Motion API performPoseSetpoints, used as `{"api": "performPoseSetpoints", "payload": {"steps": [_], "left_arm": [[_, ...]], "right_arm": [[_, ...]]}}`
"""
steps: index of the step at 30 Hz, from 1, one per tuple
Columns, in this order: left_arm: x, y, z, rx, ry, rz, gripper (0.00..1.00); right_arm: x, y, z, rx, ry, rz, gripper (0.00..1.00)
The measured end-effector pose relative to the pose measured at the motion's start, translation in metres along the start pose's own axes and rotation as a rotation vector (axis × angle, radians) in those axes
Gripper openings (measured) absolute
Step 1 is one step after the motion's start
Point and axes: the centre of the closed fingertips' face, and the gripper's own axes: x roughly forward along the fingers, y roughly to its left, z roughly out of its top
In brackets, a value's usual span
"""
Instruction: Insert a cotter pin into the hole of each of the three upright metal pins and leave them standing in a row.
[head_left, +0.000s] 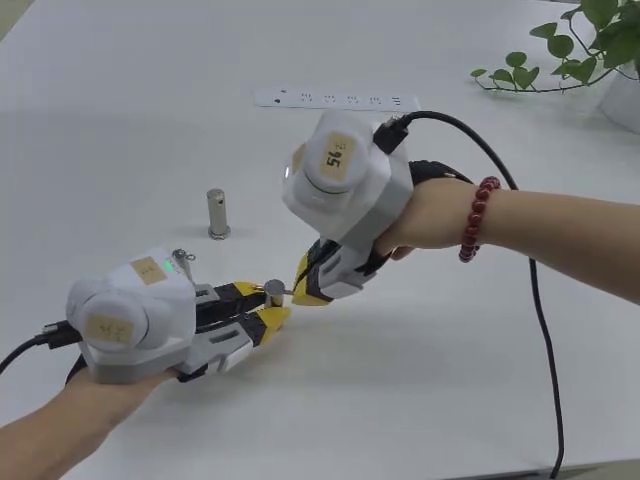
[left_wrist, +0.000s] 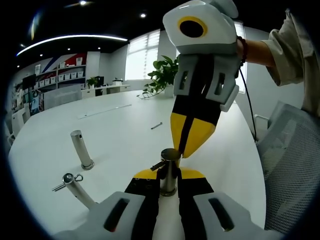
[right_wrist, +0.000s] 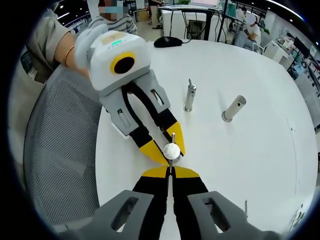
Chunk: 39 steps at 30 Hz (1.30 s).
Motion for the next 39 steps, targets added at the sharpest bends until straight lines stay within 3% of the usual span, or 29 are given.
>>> {"api": "performPoseSetpoints", "payload": {"steps": [17, 39], "left_arm": [[0.0007, 0.0032, 0.0018, -0.012, -0.010, 0.027, 0.11], [0.0005, 0.0034, 0.0009, -0.004, -0.010, 0.051, 0.12]], "right_arm": [[-0.0021, -0.0008, 0.0071, -0.027, -0.033, -0.004, 0.03], [-0.0034, -0.0008, 0.0059, 0.025, -0.095, -0.015, 0.10]]}}
